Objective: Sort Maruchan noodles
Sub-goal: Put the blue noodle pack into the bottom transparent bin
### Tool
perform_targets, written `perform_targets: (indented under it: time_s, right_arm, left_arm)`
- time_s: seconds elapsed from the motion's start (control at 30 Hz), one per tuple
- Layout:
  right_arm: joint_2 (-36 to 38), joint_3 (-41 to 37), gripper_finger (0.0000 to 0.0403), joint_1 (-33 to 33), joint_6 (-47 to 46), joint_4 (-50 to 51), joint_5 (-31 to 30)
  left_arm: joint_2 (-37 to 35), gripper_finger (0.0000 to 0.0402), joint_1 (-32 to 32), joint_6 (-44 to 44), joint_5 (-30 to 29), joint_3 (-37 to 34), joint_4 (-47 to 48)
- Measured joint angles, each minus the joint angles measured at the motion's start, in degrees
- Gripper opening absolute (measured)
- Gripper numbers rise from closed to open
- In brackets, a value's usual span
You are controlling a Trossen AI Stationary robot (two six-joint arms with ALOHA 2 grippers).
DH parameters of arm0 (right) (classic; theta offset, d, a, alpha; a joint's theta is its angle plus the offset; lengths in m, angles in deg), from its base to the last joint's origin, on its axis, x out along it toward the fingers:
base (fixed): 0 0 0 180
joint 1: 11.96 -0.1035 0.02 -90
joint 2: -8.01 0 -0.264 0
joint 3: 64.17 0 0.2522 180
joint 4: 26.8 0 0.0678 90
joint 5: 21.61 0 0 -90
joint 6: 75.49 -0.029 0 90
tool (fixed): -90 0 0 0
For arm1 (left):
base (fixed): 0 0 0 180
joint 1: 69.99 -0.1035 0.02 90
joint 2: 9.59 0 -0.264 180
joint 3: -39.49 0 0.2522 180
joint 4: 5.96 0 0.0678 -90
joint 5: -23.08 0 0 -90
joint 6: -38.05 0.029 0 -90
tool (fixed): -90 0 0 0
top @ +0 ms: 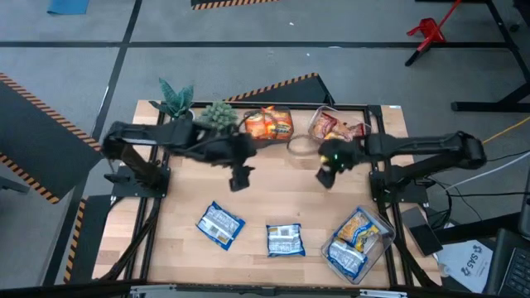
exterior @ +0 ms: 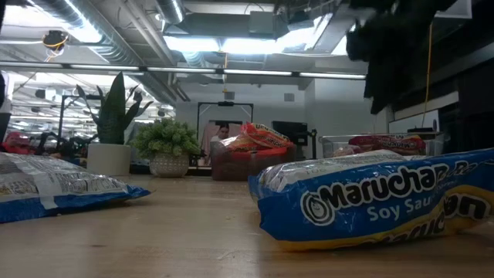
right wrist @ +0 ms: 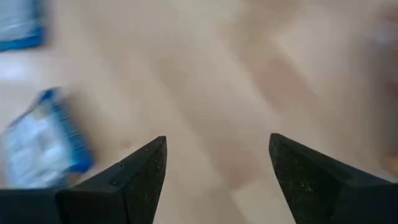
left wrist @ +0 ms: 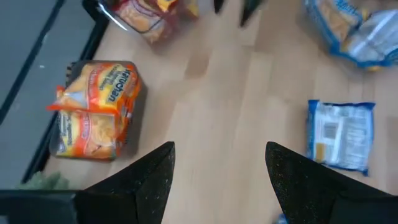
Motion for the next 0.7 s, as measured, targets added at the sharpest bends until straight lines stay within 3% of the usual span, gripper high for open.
perform_targets:
  time_s: [0.2,0.37,0.57,0.7]
  right_arm:
    - [-3.6,0.0,0.0269,-14.3,0.1,-12.7,-2.5]
    - [-10.0,0.0,0.0269,-22.3,3.6,-22.3,-4.5]
    - [-19.3,0.3,0.0269,-29.6,6.2,-29.0,-4.8]
    - [-26.1,3.3,0.0269,-34.3,6.3,-30.9,-5.1]
  left_arm:
    - [-8.6,0.0245,7.5,-12.3,-1.5,-13.8,-6.7]
    - [-14.8,0.0245,13.5,-22.4,-1.5,-30.0,-23.1]
    - [-15.0,0.0245,17.9,-26.8,-1.1,-44.1,-43.8]
    - [-14.4,0.0245,19.7,-29.6,-1.3,-50.4,-50.7]
